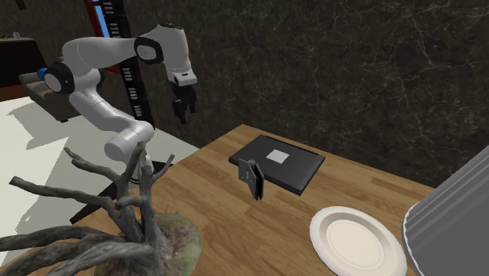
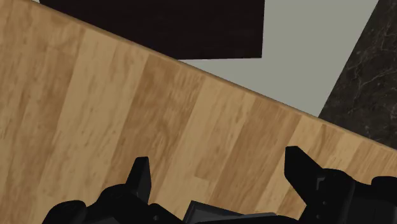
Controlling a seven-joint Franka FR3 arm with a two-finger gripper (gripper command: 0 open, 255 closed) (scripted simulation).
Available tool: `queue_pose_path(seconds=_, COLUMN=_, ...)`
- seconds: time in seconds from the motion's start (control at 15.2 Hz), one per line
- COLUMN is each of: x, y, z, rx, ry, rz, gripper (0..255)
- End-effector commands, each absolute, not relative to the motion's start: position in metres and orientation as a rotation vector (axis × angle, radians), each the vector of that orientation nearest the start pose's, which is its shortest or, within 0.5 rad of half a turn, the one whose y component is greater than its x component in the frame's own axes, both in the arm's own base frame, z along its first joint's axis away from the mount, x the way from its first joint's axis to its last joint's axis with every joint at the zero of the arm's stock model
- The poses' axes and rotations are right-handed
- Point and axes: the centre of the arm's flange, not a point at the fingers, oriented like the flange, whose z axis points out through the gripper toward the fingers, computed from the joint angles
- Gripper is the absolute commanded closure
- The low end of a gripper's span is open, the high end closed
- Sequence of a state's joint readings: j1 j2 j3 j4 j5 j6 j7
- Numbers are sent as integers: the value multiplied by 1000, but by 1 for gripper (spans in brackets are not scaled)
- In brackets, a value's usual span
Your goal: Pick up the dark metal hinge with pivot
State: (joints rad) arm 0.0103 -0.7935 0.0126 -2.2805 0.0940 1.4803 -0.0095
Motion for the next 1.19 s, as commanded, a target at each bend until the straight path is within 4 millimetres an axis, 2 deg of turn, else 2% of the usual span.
queue_pose_path(seconds=0.0, x=295, y=19, z=621, rx=-3056, ry=-56, rz=11, gripper=0)
queue_pose_path(seconds=0.53, x=392, y=11, z=589, rx=-3074, ry=270, rz=-8, gripper=0)
queue_pose_path(seconds=1.12, x=496, y=-23, z=554, rx=-3052, ry=640, rz=-30, gripper=0)
